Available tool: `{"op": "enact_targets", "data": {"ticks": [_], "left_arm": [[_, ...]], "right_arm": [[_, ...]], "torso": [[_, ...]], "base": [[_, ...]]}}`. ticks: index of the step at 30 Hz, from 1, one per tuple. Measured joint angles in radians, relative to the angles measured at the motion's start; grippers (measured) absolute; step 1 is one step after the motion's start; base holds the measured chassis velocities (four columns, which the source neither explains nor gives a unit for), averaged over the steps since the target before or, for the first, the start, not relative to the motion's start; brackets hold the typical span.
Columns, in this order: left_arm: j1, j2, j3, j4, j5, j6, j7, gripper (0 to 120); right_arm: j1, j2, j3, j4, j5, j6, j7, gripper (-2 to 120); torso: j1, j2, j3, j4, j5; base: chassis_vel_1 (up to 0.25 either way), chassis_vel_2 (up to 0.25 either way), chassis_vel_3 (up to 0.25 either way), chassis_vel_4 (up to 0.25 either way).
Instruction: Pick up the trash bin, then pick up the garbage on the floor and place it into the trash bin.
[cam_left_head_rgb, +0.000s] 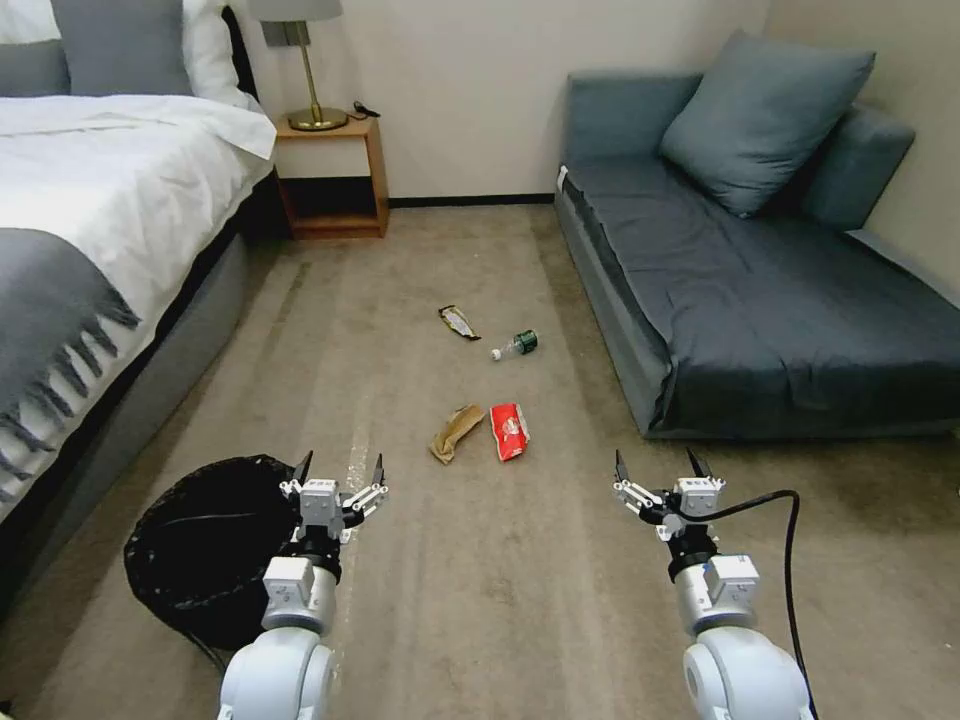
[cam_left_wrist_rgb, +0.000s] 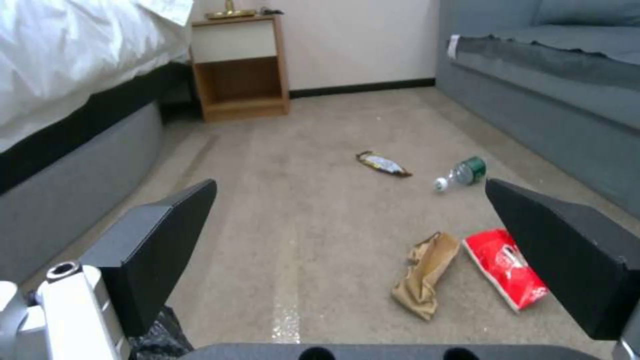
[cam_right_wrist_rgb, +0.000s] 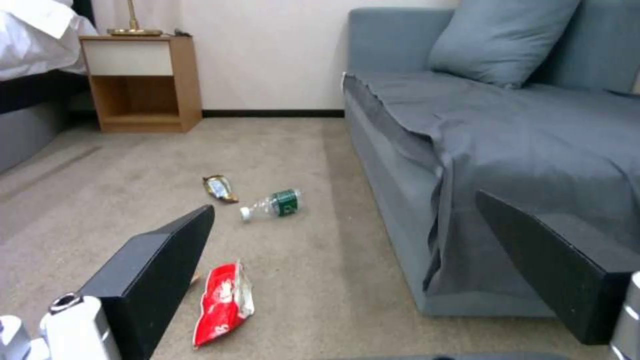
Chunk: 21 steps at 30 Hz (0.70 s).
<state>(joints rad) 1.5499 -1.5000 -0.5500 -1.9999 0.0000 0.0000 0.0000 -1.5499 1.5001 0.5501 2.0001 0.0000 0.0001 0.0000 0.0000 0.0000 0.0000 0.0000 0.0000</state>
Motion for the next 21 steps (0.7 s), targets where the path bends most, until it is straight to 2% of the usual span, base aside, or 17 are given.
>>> {"op": "enact_targets", "data": {"ticks": [21], "left_arm": [[0.000,0.000,0.000,0.000,0.000,0.000,0.000,100]], "right_arm": [[0.000,0.000,0.000,0.000,0.000,0.000,0.000,100]], "torso": [[0.000,0.000,0.000,0.0000,0.0000]], "base": [[0.000,0.000,0.000,0.000]]}}
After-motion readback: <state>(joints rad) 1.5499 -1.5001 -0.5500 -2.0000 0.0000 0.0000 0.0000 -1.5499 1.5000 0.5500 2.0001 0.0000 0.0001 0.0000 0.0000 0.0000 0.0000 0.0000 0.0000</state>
